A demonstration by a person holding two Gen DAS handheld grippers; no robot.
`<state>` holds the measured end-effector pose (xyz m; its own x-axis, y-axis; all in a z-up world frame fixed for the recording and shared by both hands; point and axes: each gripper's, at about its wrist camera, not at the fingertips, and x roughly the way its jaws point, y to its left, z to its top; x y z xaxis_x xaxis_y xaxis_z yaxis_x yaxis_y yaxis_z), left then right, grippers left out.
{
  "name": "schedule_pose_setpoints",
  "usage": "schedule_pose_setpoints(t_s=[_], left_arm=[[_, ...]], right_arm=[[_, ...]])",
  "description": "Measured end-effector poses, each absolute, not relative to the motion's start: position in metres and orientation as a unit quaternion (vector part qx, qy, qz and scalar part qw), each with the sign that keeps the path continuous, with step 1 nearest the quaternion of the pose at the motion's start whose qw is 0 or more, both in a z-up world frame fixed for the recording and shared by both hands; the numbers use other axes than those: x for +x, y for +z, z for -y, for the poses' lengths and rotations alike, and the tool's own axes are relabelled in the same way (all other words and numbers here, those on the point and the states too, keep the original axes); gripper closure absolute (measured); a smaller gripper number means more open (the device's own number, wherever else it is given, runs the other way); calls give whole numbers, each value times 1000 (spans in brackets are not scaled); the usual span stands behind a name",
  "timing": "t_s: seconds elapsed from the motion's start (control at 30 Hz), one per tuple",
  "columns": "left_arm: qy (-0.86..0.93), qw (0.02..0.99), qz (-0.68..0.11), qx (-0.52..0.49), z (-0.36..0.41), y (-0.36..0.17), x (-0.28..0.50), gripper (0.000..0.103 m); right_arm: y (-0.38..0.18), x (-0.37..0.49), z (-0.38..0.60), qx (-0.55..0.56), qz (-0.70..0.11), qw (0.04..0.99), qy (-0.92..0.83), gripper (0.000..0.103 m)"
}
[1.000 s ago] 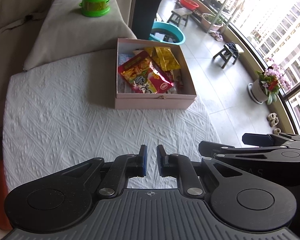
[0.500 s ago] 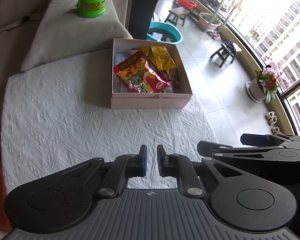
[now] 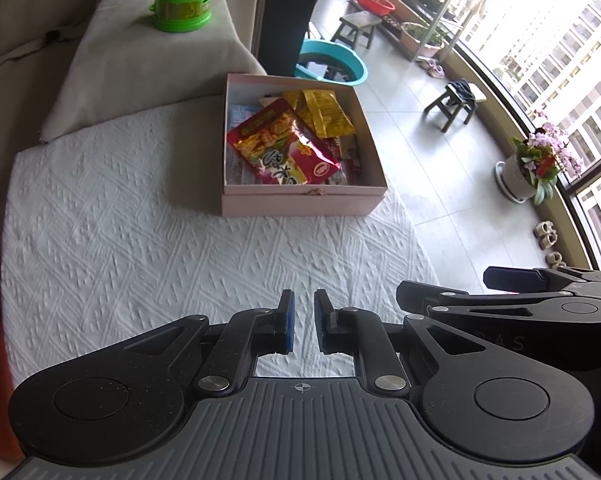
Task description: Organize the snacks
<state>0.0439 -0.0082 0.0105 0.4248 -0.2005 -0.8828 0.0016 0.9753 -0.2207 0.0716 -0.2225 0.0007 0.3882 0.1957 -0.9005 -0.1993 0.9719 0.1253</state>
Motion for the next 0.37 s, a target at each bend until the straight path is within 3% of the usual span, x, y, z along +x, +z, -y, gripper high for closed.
schedule_pose_setpoints(t_s=[0.37], left_arm=[[-54,847,-524,-73,7,6,43,88]], right_arm=[[-4,73,219,-7,-539,835,113,11]])
